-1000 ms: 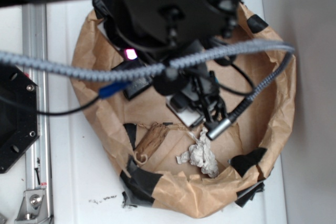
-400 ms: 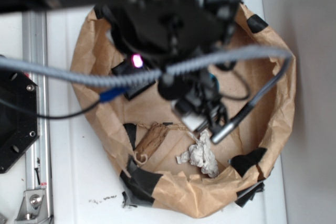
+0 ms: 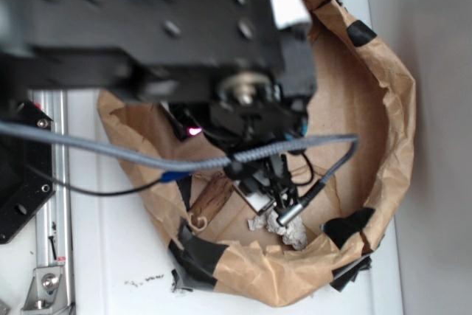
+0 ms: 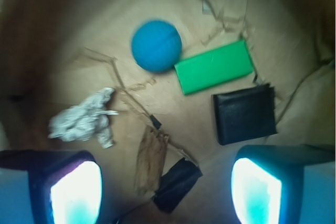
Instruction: Grab the wood chip.
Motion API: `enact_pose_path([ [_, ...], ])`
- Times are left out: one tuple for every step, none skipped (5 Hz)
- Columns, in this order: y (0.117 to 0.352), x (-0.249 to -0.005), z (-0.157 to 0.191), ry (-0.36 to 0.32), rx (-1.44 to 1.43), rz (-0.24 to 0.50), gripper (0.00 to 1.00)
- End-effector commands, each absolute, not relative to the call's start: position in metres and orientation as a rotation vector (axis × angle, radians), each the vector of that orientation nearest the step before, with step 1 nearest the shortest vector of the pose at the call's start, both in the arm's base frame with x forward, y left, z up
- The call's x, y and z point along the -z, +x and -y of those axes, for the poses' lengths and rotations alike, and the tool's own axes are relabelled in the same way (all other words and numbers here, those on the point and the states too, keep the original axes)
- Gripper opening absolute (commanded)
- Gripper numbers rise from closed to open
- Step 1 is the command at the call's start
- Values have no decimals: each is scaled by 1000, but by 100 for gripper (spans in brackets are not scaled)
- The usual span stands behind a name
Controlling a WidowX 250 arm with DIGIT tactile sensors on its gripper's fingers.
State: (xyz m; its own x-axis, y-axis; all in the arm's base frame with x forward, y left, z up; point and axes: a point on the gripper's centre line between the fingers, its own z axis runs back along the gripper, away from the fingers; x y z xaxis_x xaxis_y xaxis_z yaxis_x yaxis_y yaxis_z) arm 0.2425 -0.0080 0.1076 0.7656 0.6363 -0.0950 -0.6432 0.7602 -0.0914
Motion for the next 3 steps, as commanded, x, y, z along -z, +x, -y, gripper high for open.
enact_pose_path([
  [245,-65,28,-109,-691,-34,100],
  [238,-47,41,-125,-663,-69,100],
  [225,-29,52,-107,-614,-111,100],
])
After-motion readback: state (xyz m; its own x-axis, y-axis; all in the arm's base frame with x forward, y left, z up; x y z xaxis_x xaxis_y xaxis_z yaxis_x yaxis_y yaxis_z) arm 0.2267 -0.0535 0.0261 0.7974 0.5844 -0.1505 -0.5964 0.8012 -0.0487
